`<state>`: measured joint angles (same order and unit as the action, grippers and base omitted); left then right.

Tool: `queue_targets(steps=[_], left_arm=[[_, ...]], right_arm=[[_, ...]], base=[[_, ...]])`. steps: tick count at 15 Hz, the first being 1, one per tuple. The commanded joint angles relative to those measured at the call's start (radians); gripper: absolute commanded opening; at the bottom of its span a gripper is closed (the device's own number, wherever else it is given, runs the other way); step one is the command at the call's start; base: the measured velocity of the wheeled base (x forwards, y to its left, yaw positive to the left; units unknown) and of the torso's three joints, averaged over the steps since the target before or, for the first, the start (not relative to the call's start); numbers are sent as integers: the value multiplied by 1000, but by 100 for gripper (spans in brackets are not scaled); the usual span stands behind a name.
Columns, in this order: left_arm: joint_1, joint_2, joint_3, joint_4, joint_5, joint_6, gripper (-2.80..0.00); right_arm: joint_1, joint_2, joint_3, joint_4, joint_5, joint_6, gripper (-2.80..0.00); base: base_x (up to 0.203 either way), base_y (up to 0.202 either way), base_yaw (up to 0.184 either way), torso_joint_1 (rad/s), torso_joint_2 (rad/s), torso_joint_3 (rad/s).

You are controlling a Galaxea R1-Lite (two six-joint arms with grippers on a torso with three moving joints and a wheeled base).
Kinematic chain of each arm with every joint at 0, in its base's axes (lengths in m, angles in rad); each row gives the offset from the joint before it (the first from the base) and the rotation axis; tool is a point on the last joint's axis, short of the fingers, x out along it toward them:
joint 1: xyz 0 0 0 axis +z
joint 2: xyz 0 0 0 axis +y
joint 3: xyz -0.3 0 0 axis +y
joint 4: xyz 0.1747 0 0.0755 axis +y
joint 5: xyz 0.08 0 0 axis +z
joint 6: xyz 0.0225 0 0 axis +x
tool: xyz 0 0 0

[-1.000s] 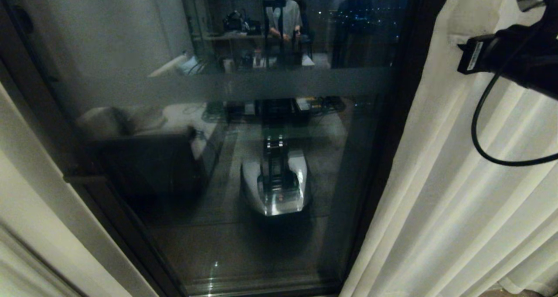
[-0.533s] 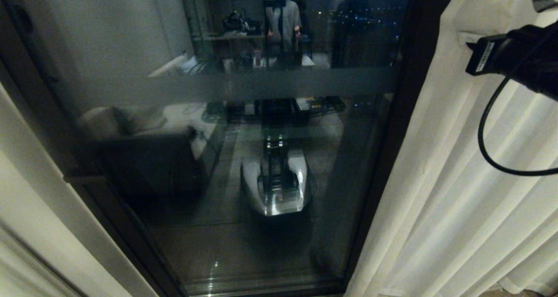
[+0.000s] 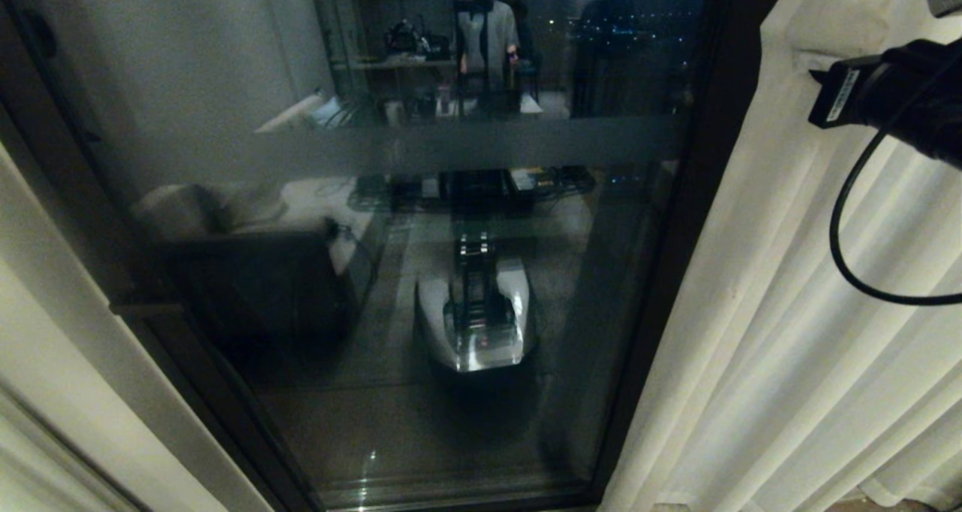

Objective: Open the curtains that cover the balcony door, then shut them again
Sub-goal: Pull the inner curtains open on both sides

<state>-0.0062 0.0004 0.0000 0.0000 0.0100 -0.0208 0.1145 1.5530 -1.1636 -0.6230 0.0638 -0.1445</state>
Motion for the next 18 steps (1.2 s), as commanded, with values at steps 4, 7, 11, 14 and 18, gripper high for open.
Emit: queue_targets(steps=[4, 7, 11, 14, 18], left_arm=[[0, 0, 0, 0, 1, -1, -280], [0, 0, 0, 0, 1, -1, -280], [0, 0, 0, 0, 1, -1, -280], [0, 0, 0, 0, 1, -1, -280], [0, 0, 0, 0, 1, -2, -280]], right_arm=[[1, -20, 23, -4, -12, -1, -280], [1, -25, 28, -1, -12, -1, -280], [1, -24, 30, 0, -12, -1, -280], [1, -25, 36, 1, -12, 0, -280], [1, -25, 35, 2, -12, 0, -280]], base=[[0, 0, 0, 0, 0, 0], [0, 0, 0, 0, 0, 0], [0, 0, 0, 0, 0, 0], [0, 0, 0, 0, 0, 0], [0, 0, 0, 0, 0, 0]])
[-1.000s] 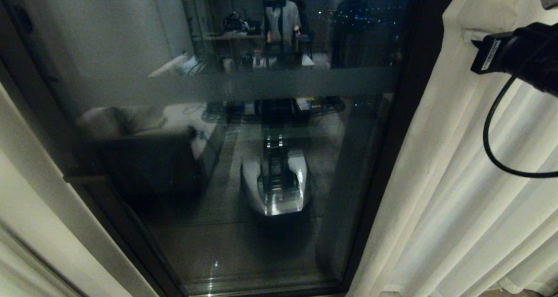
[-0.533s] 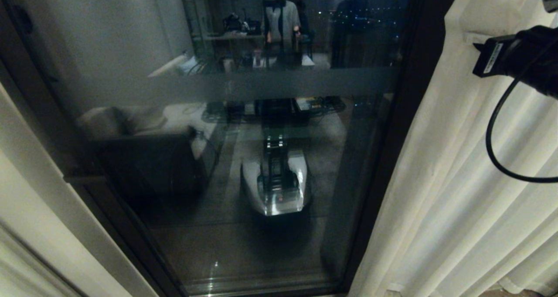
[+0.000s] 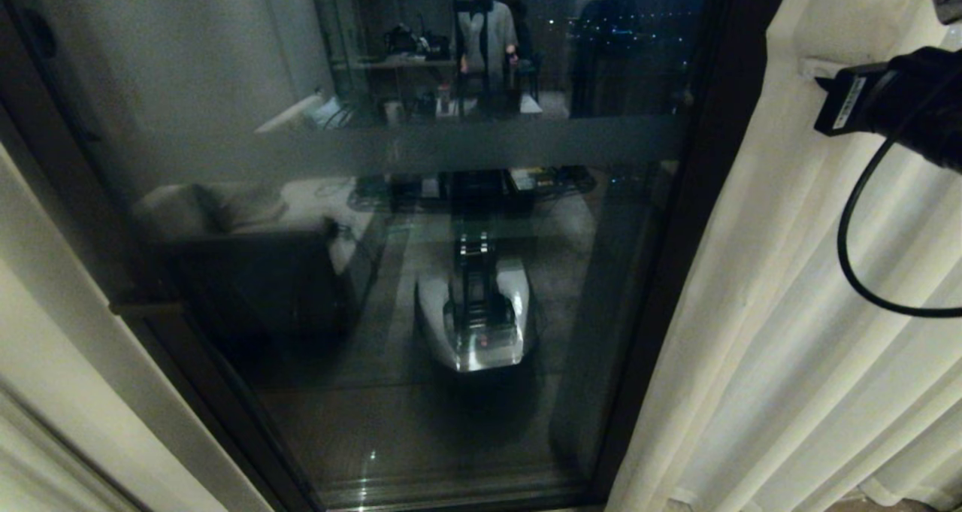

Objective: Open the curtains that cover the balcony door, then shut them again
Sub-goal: Pull the inner curtains open on both sides

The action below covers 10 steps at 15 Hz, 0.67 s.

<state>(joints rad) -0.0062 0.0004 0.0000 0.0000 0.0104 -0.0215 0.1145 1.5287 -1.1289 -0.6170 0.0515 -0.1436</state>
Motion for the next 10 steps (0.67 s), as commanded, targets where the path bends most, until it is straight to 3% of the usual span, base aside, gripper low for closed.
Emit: queue_targets(steps=[1, 4, 10], left_arm=[[0, 0, 0, 0, 0, -2, -280], [0, 0, 0, 0, 0, 0, -280], [0, 0, 0, 0, 0, -1, -280]], right_arm=[[1, -1, 0, -4, 1, -1, -280], [1, -4, 0, -4, 1, -1, -280], [1, -5, -3, -4, 1, -1, -280]], base=[[0, 0, 0, 0, 0, 0], [-1, -58, 4, 3, 2, 3], [0, -187, 2, 1, 3, 2]])
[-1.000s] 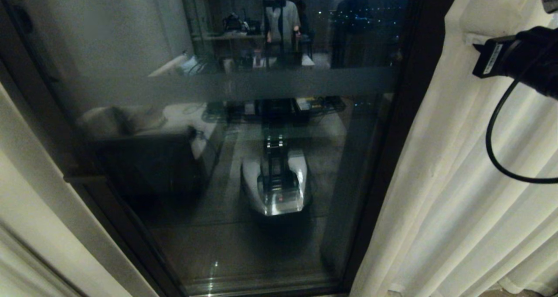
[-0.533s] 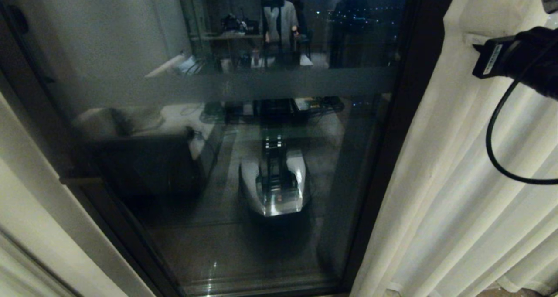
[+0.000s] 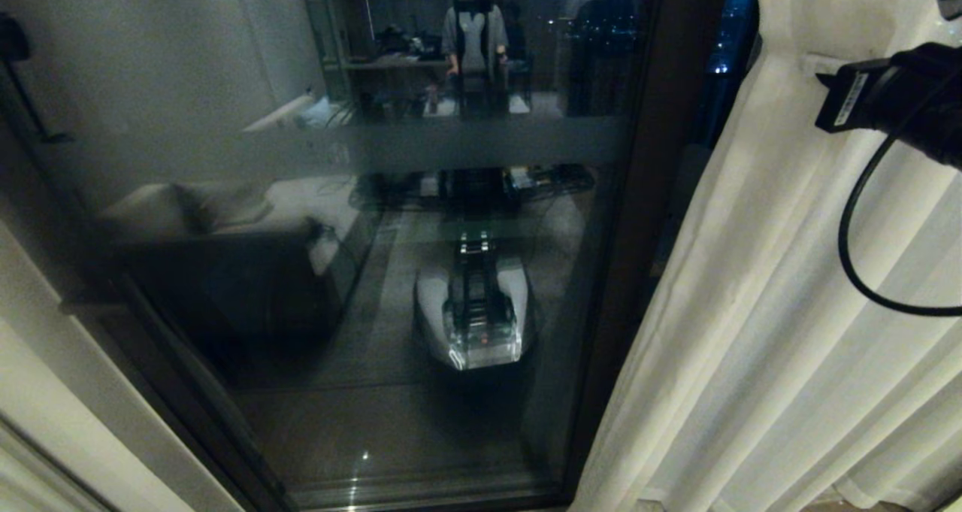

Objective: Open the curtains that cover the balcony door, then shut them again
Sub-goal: Pull the inner curtains open on both sides

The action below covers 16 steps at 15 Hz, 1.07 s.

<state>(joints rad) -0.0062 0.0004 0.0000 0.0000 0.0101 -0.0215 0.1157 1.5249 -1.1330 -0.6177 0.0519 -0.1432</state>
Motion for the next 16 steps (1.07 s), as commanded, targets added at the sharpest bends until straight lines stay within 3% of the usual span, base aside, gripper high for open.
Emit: queue_targets(steps=[1, 16], left_arm=[[0, 0, 0, 0, 1, -1, -280], [0, 0, 0, 0, 2, -2, -280]], right_arm=[[-1, -3, 1, -2, 0, -1, -280], [-2, -12, 1, -4, 0, 1, -280]], base=[[0, -190, 1, -2, 2, 2], [0, -191, 2, 2, 3, 2]])
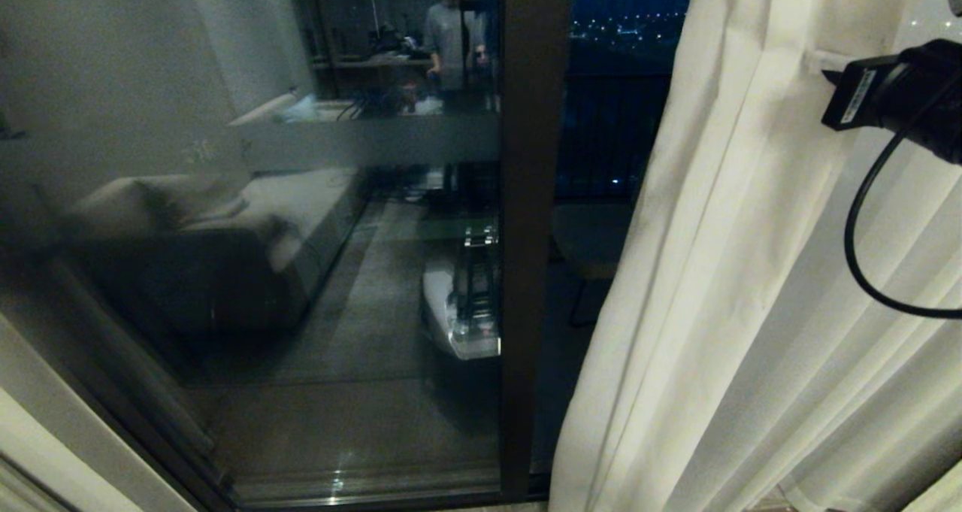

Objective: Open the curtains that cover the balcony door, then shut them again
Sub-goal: Pull the inner curtains open on both sides

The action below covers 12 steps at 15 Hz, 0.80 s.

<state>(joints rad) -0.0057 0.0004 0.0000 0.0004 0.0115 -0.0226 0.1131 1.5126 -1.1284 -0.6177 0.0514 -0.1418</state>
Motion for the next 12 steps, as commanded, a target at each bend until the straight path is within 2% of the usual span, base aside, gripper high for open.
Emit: queue_targets(steps=[1, 12], left_arm=[[0, 0, 0, 0, 1, 0, -280], [0, 0, 0, -2, 2, -2, -280]], right_arm=[[0, 0, -4, -5, 1, -1, -280], [0, 12, -13, -11, 1, 10, -280]], base=[[0, -191, 0, 2, 2, 2], [0, -188, 2, 0, 2, 2]])
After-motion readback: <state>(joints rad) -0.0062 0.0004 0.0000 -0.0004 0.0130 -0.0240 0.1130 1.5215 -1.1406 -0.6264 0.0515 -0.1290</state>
